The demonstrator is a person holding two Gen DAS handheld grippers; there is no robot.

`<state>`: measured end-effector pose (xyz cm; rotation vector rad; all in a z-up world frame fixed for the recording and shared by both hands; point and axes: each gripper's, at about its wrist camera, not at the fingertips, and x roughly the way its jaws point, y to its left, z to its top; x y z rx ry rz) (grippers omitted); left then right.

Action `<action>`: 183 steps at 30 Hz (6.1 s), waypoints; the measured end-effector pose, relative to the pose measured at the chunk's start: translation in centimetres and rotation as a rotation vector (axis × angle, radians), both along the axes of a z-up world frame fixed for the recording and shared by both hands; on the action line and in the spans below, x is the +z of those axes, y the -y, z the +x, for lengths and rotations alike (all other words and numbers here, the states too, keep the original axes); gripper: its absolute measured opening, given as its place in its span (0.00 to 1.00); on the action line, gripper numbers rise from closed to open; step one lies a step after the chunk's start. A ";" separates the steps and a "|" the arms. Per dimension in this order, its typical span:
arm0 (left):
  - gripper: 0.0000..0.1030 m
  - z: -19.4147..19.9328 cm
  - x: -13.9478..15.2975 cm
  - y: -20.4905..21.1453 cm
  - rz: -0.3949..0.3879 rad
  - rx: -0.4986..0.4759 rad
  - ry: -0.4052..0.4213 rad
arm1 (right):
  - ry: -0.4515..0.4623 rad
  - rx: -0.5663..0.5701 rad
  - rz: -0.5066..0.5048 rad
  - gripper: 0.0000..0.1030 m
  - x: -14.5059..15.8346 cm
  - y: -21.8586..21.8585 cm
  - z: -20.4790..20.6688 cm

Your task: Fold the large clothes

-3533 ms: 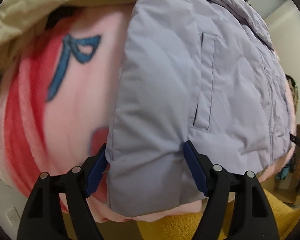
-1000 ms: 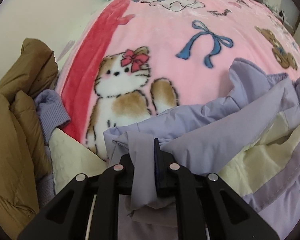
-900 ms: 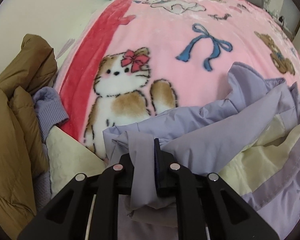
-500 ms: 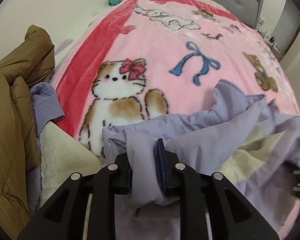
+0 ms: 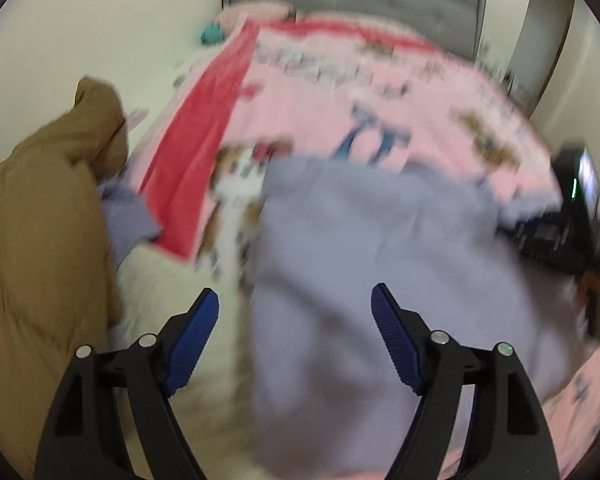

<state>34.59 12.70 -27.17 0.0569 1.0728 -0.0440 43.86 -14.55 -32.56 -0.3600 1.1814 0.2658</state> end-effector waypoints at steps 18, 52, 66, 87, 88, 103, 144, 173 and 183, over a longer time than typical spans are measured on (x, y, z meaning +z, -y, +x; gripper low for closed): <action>0.75 -8.6 -4.9 -2.8 -0.110 -0.097 -0.001 | 0.381 -0.178 0.237 0.77 8.7 12.0 -17.7; 0.39 -11.5 -7.5 -0.9 -0.034 -0.319 0.022 | 0.137 -0.108 0.018 0.31 -2.4 16.9 -24.9; 0.11 -17.5 0.4 -3.1 -0.237 -0.290 0.014 | 0.108 -0.151 0.173 0.09 7.7 18.4 -29.0; 0.75 -17.4 0.2 -5.4 -0.138 -0.146 -0.046 | 0.080 -0.298 0.284 0.75 7.4 21.8 -30.3; 0.75 -15.2 -0.6 -5.3 -0.141 -0.123 -0.050 | 0.079 -0.315 0.312 0.75 7.1 22.1 -29.3; 0.78 2.2 -8.1 -4.9 -0.418 -0.070 -0.254 | 0.070 -0.303 0.301 0.75 4.3 19.0 -24.2; 0.52 0.5 -10.5 -2.0 -0.513 -0.142 -0.374 | 0.054 -0.430 0.384 0.88 2.8 22.8 -24.0; 0.94 -0.4 -13.1 -3.6 -0.609 -0.117 -0.507 | -0.250 -0.407 0.849 0.93 -6.6 28.5 -18.4; 0.96 0.9 -13.5 -1.8 -0.583 -0.091 -0.540 | -0.267 -0.463 0.864 0.93 -7.0 25.3 -16.1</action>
